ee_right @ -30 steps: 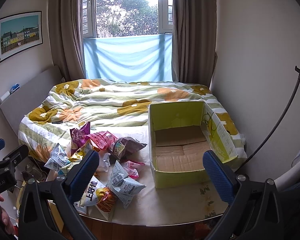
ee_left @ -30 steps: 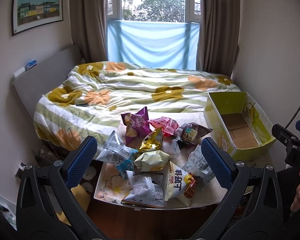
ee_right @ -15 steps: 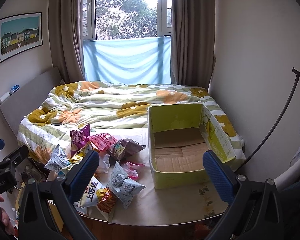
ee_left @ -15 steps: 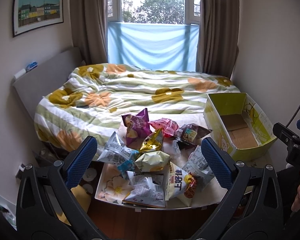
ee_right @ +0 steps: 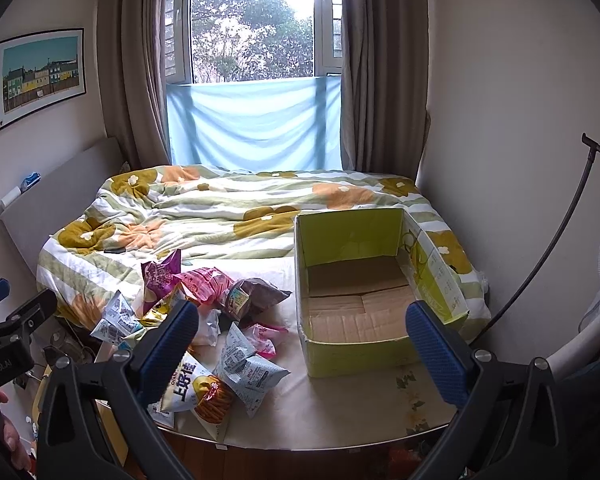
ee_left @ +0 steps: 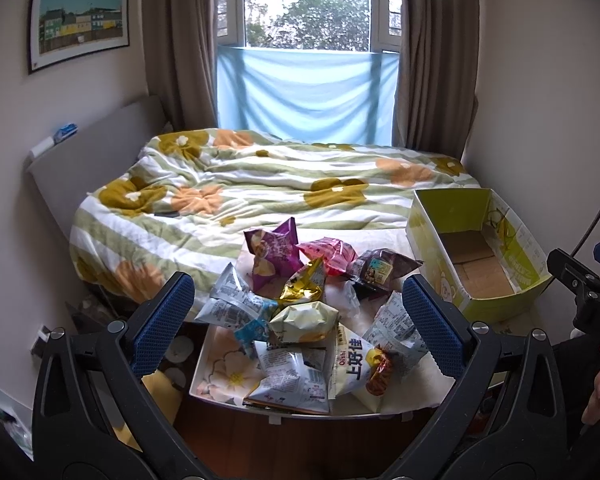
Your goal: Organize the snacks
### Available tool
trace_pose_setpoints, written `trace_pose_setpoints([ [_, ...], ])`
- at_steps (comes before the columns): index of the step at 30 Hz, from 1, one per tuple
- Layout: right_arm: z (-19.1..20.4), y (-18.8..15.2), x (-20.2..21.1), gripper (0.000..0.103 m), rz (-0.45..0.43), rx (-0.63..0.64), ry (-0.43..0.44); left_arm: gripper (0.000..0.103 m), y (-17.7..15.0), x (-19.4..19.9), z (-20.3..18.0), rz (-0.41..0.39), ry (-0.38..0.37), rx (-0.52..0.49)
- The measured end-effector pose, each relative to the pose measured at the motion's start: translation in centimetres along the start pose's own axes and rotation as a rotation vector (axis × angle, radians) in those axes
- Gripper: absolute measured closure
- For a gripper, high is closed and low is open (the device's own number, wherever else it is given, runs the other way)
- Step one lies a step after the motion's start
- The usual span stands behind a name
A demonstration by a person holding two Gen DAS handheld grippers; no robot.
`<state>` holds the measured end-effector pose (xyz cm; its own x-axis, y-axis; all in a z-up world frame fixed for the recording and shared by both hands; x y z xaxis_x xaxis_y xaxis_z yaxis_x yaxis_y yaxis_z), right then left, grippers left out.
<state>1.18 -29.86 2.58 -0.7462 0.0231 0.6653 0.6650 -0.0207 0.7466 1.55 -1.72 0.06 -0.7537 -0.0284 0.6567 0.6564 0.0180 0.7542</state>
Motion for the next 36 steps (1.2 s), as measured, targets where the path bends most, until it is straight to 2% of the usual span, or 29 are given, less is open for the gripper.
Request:
trace_pose_setpoints([
  [7, -0.2, -1.0, -0.7, 0.0, 0.054, 0.016, 0.058, 0.001, -0.8, -0.7, 1.4, 0.074, 0.024, 0.051],
  [12, 0.2, -3.0, -3.1, 0.0, 0.117, 0.053, 0.137, 0.001, -3.8, -3.4, 2.7, 0.156, 0.012, 0.047],
  [21, 3.2, -8.9, -8.9, 0.0, 0.263, 0.07, 0.227, 0.001, -9.3, -11.8, 5.4, 0.388, -0.106, 0.044],
  [28, 6.3, -11.8, -13.2, 0.0, 0.41, -0.086, 0.294, 0.001, -11.5, -18.4, 6.3, 0.506, -0.209, 0.039],
  [36, 8.5, -13.1, -17.0, 0.0, 0.521, -0.28, 0.328, 0.001, -13.2, -23.3, 6.4, 0.625, -0.325, 0.031],
])
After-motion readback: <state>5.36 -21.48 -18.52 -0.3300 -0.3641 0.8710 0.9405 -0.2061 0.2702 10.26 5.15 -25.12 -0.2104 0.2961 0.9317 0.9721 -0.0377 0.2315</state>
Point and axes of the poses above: each gripper's, at about its wrist camera, not at the fingertips, and x roughly against the way its jaws point, z to its left, y to its top, the point moved 2 cm from there along -x, roughly the way its jaws point, and after that the axes turned 5 degrees about z, right-handed, at the moved point
